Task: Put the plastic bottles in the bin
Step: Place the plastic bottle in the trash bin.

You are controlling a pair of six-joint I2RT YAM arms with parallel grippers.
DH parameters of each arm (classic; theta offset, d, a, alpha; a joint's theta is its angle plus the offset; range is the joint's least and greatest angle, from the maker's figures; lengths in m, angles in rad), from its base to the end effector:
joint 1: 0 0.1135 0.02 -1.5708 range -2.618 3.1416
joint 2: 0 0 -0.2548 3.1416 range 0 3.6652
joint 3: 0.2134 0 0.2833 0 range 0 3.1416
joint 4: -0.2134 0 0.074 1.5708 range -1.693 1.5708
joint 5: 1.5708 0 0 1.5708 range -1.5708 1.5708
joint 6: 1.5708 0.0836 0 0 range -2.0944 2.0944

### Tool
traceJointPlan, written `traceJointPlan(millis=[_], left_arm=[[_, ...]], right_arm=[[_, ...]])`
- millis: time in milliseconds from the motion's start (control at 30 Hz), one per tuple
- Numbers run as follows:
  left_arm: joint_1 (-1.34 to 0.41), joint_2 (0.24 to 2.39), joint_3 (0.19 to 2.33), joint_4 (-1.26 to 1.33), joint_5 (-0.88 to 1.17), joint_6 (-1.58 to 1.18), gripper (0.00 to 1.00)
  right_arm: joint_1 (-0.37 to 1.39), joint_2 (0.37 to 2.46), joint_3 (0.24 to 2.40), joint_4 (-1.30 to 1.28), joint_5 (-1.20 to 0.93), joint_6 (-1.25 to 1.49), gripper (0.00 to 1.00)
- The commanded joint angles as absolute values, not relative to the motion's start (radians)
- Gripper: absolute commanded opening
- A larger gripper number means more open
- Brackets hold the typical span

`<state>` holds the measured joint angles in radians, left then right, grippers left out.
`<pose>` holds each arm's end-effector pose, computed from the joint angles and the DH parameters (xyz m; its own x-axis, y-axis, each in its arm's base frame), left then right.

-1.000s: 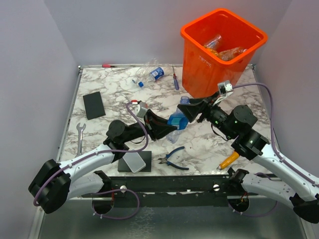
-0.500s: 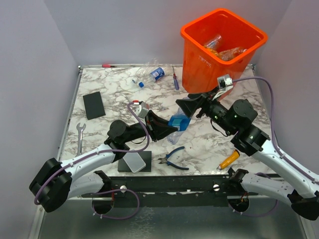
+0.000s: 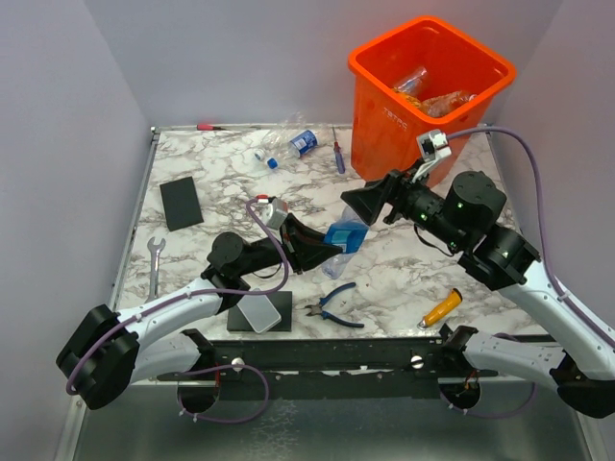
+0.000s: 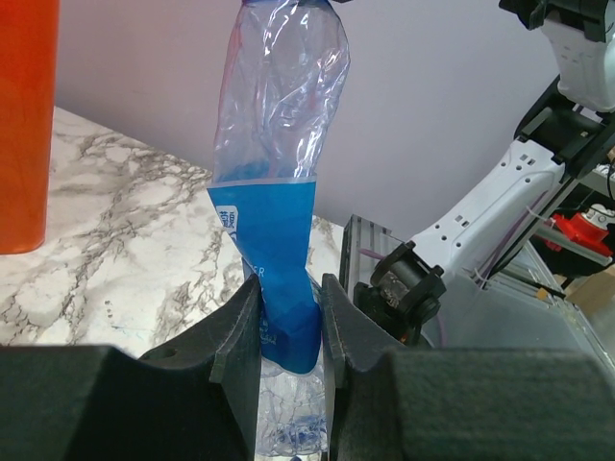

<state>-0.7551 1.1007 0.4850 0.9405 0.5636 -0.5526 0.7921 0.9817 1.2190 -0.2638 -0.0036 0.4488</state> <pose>0.1896 -0.2398 0.2759 -0.2998 -0.3271 -0.8961 0.9289 0.1138 -0.3523 0.2042 0.2073 0.4446 -0.3267 0.2866 -0.9006 -0.6355 0.6387 0.4338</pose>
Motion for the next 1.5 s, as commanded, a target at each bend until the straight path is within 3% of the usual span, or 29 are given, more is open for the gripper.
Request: traceJointPlan(millis=[0, 367, 433, 533, 600, 700, 733, 767, 1200, 1467], left_arm=[[-0.761, 1.094, 0.472, 0.950, 0.550, -0.529, 0.11], [-0.762, 1.080, 0.467, 0.943, 0.532, -0.524, 0.11], [-0.763, 1.077, 0.468, 0.943, 0.531, -0.523, 0.11], [-0.764, 1.075, 0.466, 0.943, 0.527, -0.521, 0.16], [-0.763, 1.069, 0.463, 0.940, 0.514, -0.518, 0.34], [-0.763, 1.047, 0.460, 0.917, 0.473, -0.499, 0.77], [-0.763, 1.036, 0.458, 0.905, 0.449, -0.492, 0.94], [-0.763, 1.020, 0.454, 0.893, 0.409, -0.486, 0.99], [-0.762, 0.646, 0.340, 0.746, -0.400, -0.236, 0.99], [-0.762, 0.658, 0.371, 0.676, -0.488, -0.261, 0.99]], right_arm=[[0.795, 1.001, 1.271, -0.378, -0.060, 0.445, 0.75], [0.795, 1.064, 1.303, -0.457, -0.058, 0.443, 0.60], [0.795, 1.065, 1.294, -0.451, -0.058, 0.447, 0.52], [0.795, 1.060, 1.285, -0.441, -0.049, 0.452, 0.31], [0.795, 1.050, 1.283, -0.435, -0.042, 0.451, 0.19], [0.795, 1.036, 1.288, -0.431, -0.024, 0.448, 0.01], [0.795, 1.030, 1.293, -0.432, -0.017, 0.444, 0.00], [0.795, 1.024, 1.298, -0.435, -0.011, 0.439, 0.00], [0.795, 0.899, 1.497, -0.398, 0.321, 0.224, 0.00], [0.795, 1.052, 1.693, -0.194, 0.693, -0.062, 0.00]])
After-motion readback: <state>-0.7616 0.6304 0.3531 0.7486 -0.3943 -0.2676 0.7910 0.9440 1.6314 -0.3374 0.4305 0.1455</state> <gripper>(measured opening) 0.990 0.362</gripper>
